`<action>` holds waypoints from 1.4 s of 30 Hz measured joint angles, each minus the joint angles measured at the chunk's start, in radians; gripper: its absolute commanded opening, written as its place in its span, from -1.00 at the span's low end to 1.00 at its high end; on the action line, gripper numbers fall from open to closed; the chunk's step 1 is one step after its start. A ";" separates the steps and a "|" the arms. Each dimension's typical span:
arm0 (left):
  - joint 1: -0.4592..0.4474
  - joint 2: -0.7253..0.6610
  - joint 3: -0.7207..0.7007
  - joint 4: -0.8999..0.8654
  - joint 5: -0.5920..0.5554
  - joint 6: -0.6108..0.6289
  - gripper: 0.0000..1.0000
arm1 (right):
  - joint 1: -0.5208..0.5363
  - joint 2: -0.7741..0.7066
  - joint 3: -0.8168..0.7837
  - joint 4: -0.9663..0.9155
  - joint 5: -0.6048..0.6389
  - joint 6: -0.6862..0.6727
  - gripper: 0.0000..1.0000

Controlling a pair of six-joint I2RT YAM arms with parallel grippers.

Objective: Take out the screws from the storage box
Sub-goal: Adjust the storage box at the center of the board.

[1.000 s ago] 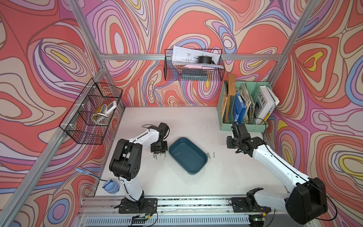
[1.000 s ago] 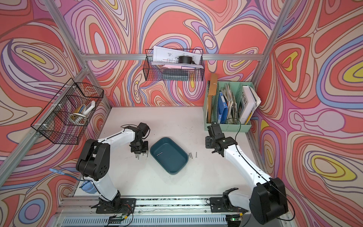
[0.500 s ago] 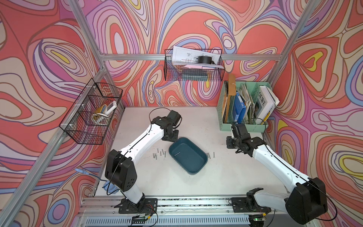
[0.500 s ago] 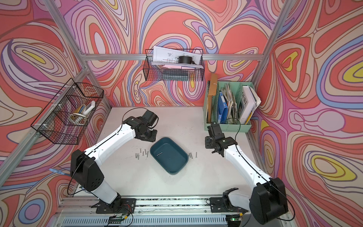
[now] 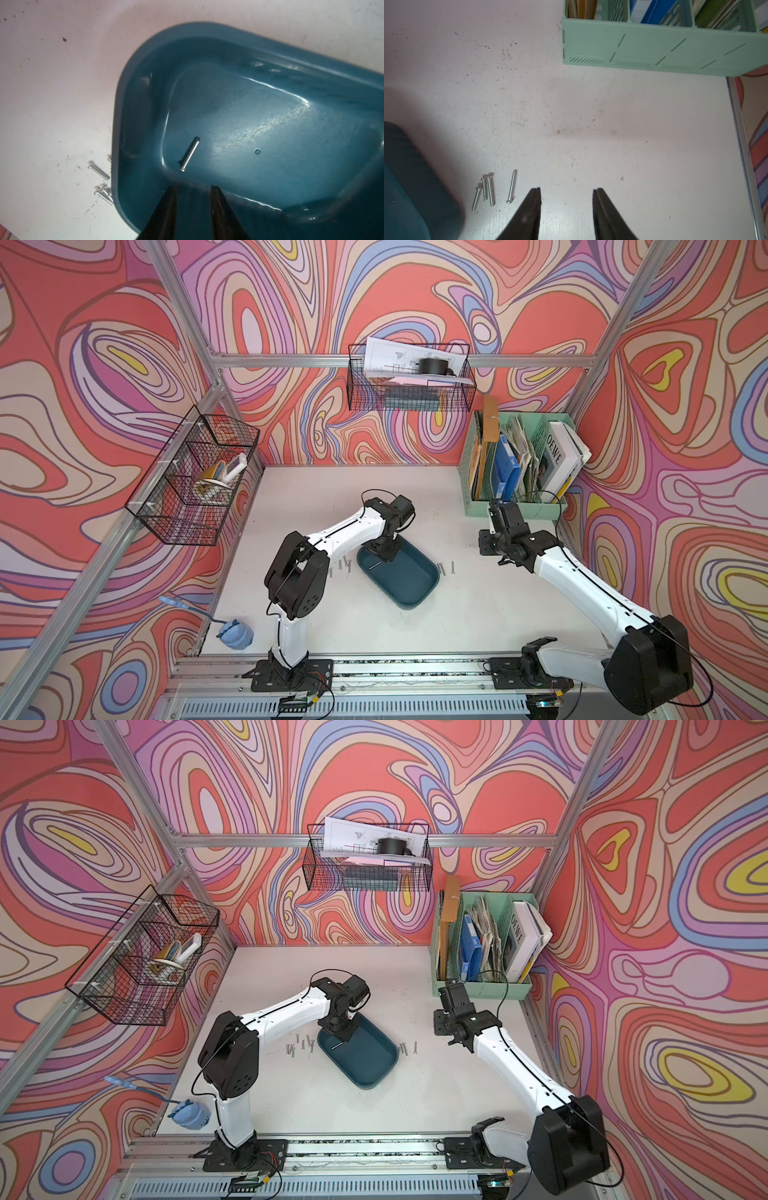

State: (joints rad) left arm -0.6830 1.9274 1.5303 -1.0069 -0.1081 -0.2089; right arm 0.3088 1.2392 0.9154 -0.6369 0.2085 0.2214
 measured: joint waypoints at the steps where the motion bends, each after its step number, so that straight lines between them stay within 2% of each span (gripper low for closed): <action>1: 0.000 0.005 -0.002 0.000 0.000 0.004 -0.33 | 0.000 0.000 0.000 0.000 0.000 0.000 -0.14; 18: 0.000 0.115 -0.065 0.039 -0.015 0.056 -0.21 | 0.000 0.000 0.000 0.001 0.000 0.000 -0.14; 31: 0.007 0.125 -0.037 0.077 -0.049 0.055 -0.36 | 0.000 0.000 0.000 0.000 -0.002 0.000 -0.14; 42: 0.056 0.125 -0.058 0.146 -0.029 0.052 -0.46 | 0.000 0.001 0.000 -0.002 -0.013 0.001 -0.14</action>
State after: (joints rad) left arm -0.6266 2.0525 1.4723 -0.8608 -0.1375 -0.1566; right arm 0.3088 1.2400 0.9154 -0.6388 0.1955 0.2222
